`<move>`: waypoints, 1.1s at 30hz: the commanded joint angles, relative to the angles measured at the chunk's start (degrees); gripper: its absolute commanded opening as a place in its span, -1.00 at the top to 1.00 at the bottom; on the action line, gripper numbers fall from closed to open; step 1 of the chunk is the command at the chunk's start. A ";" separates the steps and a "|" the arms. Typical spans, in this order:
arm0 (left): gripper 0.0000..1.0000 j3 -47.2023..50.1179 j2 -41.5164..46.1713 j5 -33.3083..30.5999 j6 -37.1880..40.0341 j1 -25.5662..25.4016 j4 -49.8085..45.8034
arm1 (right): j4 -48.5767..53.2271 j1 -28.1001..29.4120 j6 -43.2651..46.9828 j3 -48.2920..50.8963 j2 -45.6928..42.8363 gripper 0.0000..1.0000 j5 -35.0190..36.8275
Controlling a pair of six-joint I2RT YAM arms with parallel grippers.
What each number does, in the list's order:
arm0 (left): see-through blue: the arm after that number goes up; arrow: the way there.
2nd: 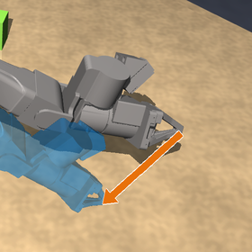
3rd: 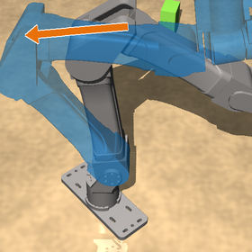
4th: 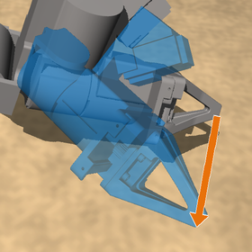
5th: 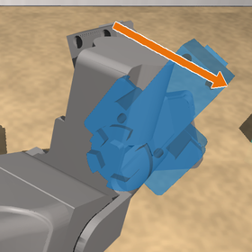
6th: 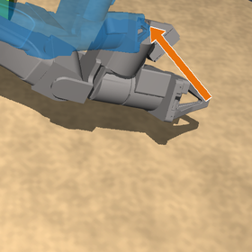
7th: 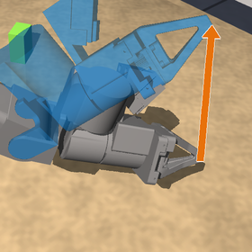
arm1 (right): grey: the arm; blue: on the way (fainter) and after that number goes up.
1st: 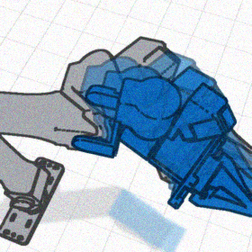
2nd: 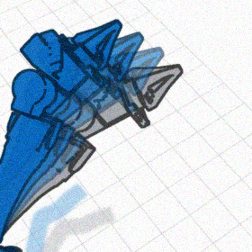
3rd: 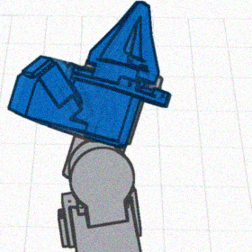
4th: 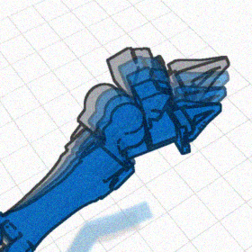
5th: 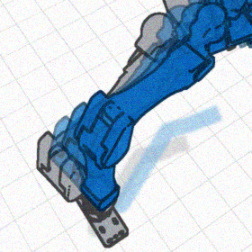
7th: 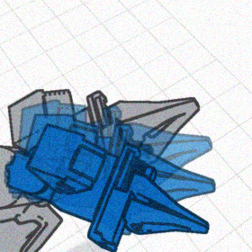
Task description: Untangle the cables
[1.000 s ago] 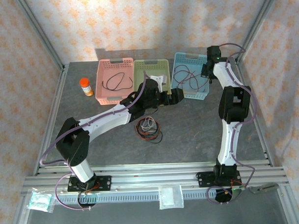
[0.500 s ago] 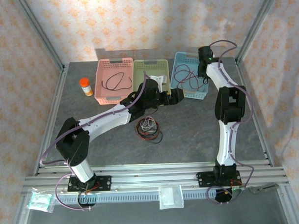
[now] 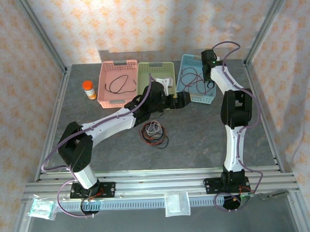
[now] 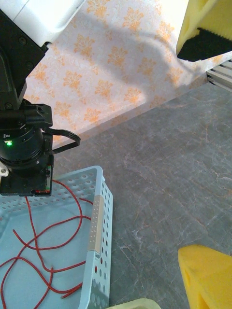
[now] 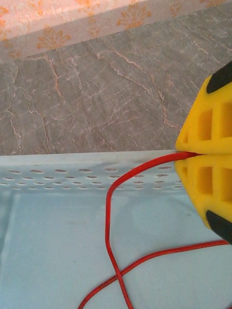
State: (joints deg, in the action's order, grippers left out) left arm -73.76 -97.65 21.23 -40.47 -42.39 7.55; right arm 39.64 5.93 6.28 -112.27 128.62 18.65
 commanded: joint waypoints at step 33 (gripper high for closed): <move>-0.97 2.65 3.29 0.04 0.21 0.82 1.59 | -2.28 5.38 10.68 5.49 4.71 1.00 20.78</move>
State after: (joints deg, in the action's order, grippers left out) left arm -71.50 -96.71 21.19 -40.49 -42.22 7.57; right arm 35.03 10.90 15.97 -108.05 131.00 37.80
